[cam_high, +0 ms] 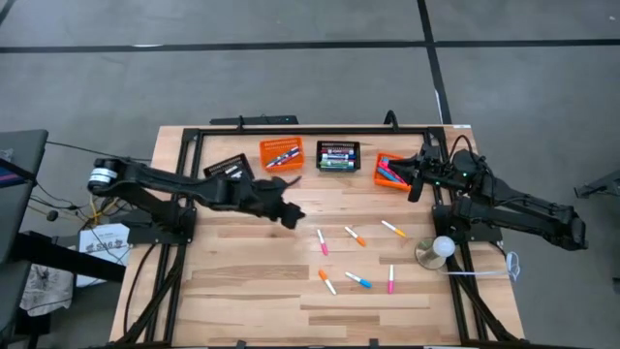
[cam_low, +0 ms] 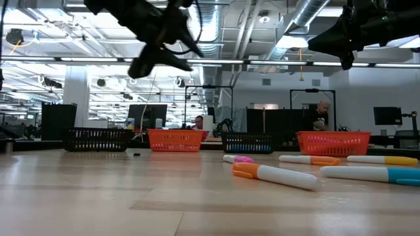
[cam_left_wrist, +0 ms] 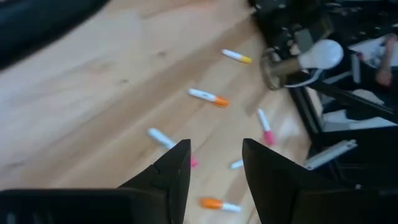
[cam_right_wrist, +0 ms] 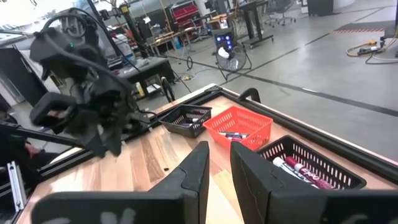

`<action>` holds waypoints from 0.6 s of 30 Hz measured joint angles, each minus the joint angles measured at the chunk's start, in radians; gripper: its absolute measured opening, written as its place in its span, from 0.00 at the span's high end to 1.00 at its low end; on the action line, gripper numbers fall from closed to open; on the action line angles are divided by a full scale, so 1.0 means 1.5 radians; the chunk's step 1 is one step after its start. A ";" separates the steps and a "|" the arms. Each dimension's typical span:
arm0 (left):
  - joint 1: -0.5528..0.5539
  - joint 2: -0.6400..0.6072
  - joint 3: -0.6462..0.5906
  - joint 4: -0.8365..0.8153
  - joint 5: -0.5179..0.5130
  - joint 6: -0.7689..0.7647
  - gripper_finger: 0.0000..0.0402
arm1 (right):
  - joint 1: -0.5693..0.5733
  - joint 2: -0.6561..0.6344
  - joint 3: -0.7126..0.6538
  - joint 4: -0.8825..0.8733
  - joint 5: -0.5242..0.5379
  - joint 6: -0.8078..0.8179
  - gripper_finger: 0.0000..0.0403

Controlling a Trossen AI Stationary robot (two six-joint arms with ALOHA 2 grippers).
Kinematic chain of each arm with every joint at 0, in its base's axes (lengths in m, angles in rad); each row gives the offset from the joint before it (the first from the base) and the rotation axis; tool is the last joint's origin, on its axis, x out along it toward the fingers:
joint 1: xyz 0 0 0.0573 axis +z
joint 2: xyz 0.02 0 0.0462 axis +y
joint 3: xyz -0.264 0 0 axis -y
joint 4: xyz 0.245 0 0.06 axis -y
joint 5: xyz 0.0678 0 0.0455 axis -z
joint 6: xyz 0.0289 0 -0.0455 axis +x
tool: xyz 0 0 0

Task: Pick & Place Markers
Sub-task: Put the left white pink marker into the left black bin

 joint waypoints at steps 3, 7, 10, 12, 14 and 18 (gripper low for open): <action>-0.012 0.036 0.000 0.067 -0.001 -0.002 0.64 | 0.000 0.000 0.000 0.000 0.000 0.000 0.86; -0.021 0.071 -0.001 0.167 -0.059 -0.085 0.64 | 0.000 0.000 0.000 0.000 -0.001 0.000 0.86; -0.021 0.094 0.000 0.252 -0.122 -0.183 0.64 | 0.000 0.000 0.000 0.000 -0.001 0.000 0.86; -0.022 0.110 0.006 0.273 -0.162 -0.194 0.64 | 0.000 0.000 0.000 0.000 -0.001 -0.001 0.86; -0.031 0.129 0.028 0.267 -0.193 -0.185 0.64 | 0.000 0.000 0.000 0.000 -0.001 -0.005 0.86; -0.049 0.186 0.119 0.263 -0.205 -0.151 0.64 | 0.000 0.000 0.000 0.000 -0.001 -0.006 0.86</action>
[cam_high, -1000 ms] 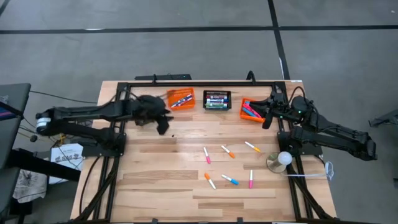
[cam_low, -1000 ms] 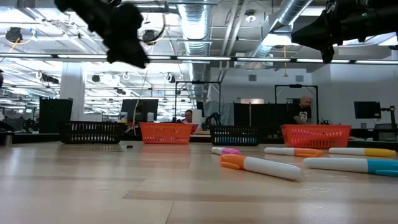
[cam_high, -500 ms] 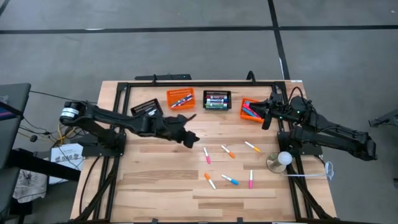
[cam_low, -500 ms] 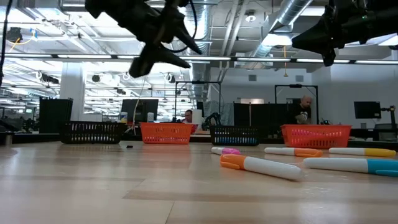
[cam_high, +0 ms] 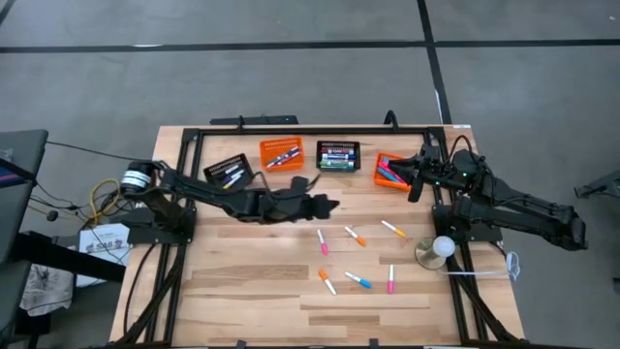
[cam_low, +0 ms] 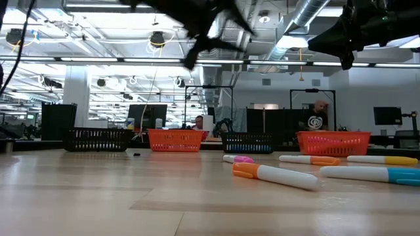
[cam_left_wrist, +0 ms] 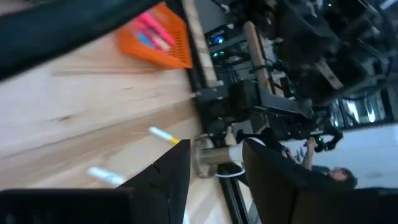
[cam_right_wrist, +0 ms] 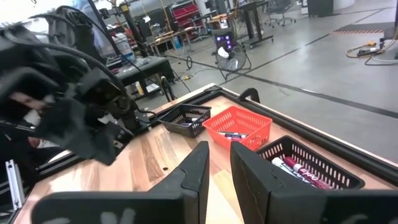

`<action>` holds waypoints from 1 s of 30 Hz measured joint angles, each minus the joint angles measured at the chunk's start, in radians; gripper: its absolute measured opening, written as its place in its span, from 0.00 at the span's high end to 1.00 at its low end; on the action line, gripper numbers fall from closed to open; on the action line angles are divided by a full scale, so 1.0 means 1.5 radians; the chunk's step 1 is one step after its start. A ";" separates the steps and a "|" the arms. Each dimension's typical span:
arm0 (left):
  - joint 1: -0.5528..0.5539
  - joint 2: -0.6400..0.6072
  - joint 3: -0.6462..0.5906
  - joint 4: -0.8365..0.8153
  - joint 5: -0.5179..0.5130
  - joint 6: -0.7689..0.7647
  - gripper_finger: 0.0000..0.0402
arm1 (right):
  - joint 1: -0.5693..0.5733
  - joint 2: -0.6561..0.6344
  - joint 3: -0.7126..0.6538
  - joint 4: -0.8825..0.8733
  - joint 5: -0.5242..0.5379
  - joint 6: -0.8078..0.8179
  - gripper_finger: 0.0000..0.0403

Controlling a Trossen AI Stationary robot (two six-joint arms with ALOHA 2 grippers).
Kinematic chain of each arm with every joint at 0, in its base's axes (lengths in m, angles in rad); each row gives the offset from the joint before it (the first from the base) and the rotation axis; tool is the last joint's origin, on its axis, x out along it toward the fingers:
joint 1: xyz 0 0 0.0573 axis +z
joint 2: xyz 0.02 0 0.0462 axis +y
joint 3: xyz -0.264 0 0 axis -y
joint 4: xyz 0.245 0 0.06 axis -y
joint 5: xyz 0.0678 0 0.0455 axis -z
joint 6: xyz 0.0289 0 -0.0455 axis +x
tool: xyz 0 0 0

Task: Pick & Place Markers
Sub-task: Put the left white pink marker into the left black bin

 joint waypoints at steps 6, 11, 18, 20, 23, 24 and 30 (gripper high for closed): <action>-0.007 0.100 0.192 -0.211 -0.008 0.014 0.64 | 0.000 0.000 0.000 -0.002 0.000 -0.001 0.86; -0.001 0.155 0.279 -0.396 -0.008 -0.142 0.64 | 0.000 0.000 0.000 -0.014 0.000 -0.001 0.86; -0.007 0.192 0.284 -0.483 0.004 -0.289 0.64 | 0.000 0.000 0.000 -0.076 0.001 -0.041 0.86; -0.009 0.209 0.284 -0.507 0.023 -0.323 0.64 | 0.000 0.000 0.000 -0.089 0.000 -0.057 0.86; -0.018 0.230 0.283 -0.557 0.045 -0.386 0.64 | 0.000 0.000 0.000 -0.091 0.001 -0.069 0.86; -0.023 0.234 0.283 -0.573 0.055 -0.407 0.64 | 0.000 0.000 0.000 -0.091 0.001 -0.075 0.86; -0.051 0.259 0.285 -0.608 0.081 -0.488 0.64 | 0.000 0.000 0.000 -0.101 0.001 -0.110 0.86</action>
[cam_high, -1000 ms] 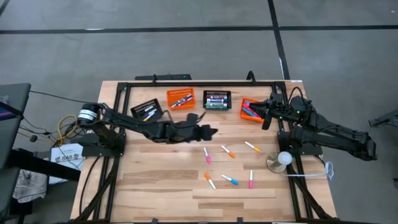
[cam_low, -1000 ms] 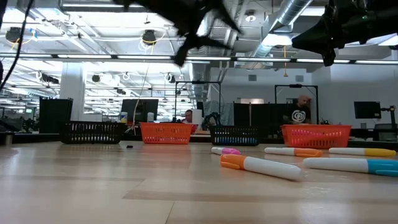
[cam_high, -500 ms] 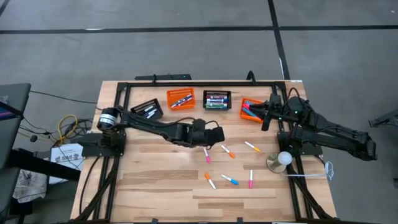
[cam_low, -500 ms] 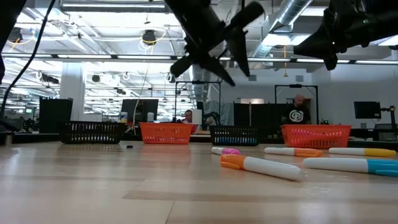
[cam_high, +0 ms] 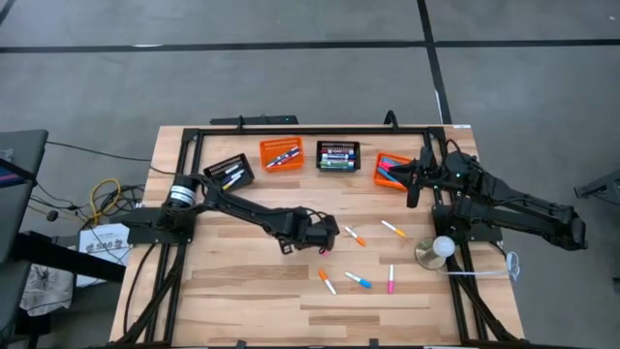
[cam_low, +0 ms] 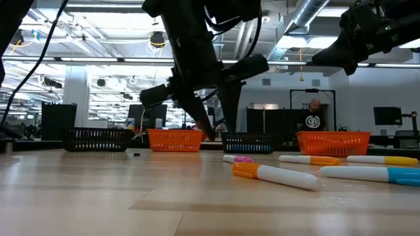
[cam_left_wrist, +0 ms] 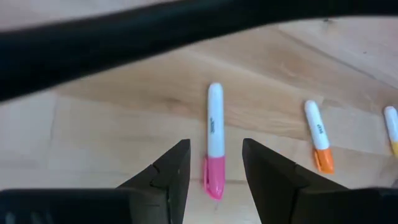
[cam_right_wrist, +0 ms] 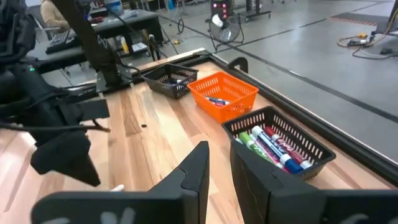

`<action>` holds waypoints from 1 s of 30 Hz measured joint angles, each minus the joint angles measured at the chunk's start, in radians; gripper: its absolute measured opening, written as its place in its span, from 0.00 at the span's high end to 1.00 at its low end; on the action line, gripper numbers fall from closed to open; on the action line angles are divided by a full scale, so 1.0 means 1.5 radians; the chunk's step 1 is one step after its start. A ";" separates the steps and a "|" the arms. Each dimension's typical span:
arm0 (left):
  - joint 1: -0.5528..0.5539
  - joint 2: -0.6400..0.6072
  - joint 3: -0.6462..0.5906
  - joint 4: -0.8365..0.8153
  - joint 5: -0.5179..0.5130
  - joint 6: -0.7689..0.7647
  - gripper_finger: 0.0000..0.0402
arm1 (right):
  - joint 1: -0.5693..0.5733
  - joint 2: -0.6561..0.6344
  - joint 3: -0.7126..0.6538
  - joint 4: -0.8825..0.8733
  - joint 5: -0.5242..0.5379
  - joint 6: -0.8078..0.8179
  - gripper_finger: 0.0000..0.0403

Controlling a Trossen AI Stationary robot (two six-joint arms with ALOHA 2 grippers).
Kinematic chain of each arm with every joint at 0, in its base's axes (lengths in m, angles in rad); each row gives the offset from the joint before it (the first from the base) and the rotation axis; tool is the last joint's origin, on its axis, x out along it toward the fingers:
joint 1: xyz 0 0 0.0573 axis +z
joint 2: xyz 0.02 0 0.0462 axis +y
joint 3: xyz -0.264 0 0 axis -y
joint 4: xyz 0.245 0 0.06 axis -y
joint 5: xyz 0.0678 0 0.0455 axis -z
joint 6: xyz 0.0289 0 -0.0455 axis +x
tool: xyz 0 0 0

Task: Pick & Place Markers
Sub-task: Put the left white pink marker into the left black bin

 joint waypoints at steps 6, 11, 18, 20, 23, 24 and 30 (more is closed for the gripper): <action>-0.018 0.035 0.068 -0.027 0.003 -0.035 0.64 | 0.000 0.000 0.000 0.002 -0.001 0.010 0.86; -0.009 0.094 0.126 -0.093 0.032 -0.025 0.64 | 0.001 0.000 0.000 0.003 -0.002 0.011 0.86; 0.007 0.102 0.136 -0.144 0.043 -0.024 0.64 | 0.003 0.000 0.000 0.003 -0.003 0.016 0.86; 0.014 0.102 0.136 -0.152 0.042 -0.023 0.64 | 0.003 0.000 0.000 0.003 -0.003 0.017 0.86; 0.019 0.102 0.138 -0.142 0.047 -0.022 0.64 | 0.003 0.000 0.000 0.003 -0.003 0.017 0.86; 0.018 0.102 0.144 -0.139 0.045 -0.020 0.64 | 0.003 0.000 0.000 0.003 -0.003 0.017 0.86; 0.025 0.097 0.159 -0.139 0.017 -0.003 0.64 | 0.003 0.000 0.000 0.003 -0.003 0.017 0.86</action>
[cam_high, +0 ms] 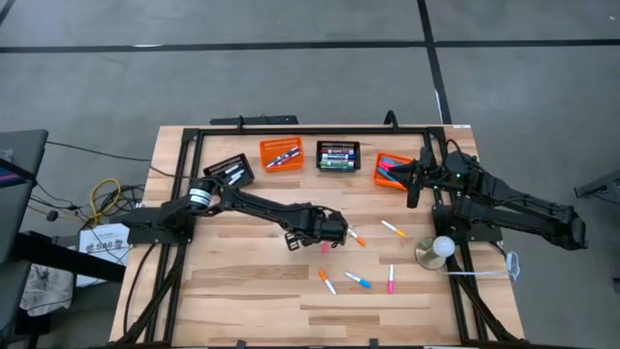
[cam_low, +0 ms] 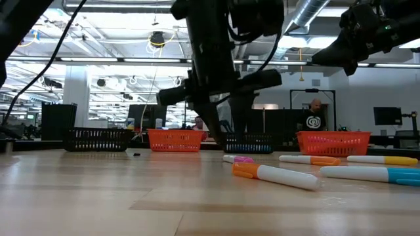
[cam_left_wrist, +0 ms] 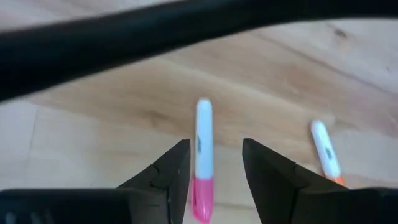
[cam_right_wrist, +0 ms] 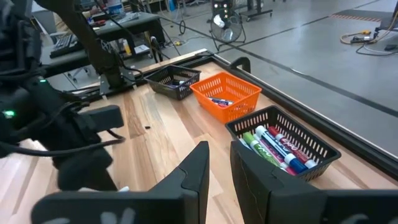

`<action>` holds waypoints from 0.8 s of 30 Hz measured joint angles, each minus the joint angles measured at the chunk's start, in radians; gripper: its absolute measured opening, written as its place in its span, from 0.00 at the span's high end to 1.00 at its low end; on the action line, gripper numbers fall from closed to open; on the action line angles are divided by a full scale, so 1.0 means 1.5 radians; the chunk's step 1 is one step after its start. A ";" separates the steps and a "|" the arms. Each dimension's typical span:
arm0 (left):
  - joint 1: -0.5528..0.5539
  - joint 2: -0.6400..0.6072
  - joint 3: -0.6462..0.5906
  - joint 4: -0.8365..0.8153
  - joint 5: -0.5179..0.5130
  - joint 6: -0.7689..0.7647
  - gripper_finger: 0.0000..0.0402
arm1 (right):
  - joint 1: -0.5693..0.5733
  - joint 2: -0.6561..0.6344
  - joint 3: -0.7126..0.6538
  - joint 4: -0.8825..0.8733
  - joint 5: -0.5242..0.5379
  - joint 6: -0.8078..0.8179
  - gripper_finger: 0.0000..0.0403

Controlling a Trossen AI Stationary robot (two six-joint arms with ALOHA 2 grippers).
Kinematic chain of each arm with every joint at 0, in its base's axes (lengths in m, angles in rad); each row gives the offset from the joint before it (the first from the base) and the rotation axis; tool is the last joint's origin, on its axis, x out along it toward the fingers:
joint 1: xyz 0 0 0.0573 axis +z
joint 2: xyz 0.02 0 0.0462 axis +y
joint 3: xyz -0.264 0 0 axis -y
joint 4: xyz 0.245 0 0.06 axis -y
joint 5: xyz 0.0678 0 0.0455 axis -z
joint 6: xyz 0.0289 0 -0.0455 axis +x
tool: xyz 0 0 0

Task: Pick & Place Markers
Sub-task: Put the left white pink marker into the left black bin

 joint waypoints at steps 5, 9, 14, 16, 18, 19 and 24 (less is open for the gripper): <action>0.007 0.026 0.000 0.003 0.034 0.012 0.64 | 0.000 0.000 0.000 0.000 0.000 0.000 0.86; 0.007 0.038 0.001 0.004 0.060 0.013 0.64 | 0.000 0.000 0.000 0.000 0.000 0.000 0.86; 0.008 0.047 0.003 -0.013 0.084 0.016 0.64 | 0.000 0.000 0.000 0.000 0.000 0.000 0.86; 0.008 0.049 0.003 -0.041 0.090 0.017 0.64 | 0.000 0.000 0.000 0.000 0.000 0.000 0.86; 0.006 0.048 0.002 -0.078 0.101 0.023 0.64 | 0.000 0.000 0.000 0.000 0.000 0.000 0.86; 0.006 0.048 0.003 -0.085 0.104 0.029 0.64 | 0.000 0.000 0.000 0.000 0.000 0.000 0.86; 0.006 0.049 0.003 -0.128 0.115 0.051 0.64 | 0.000 0.000 0.000 0.001 0.000 0.000 0.86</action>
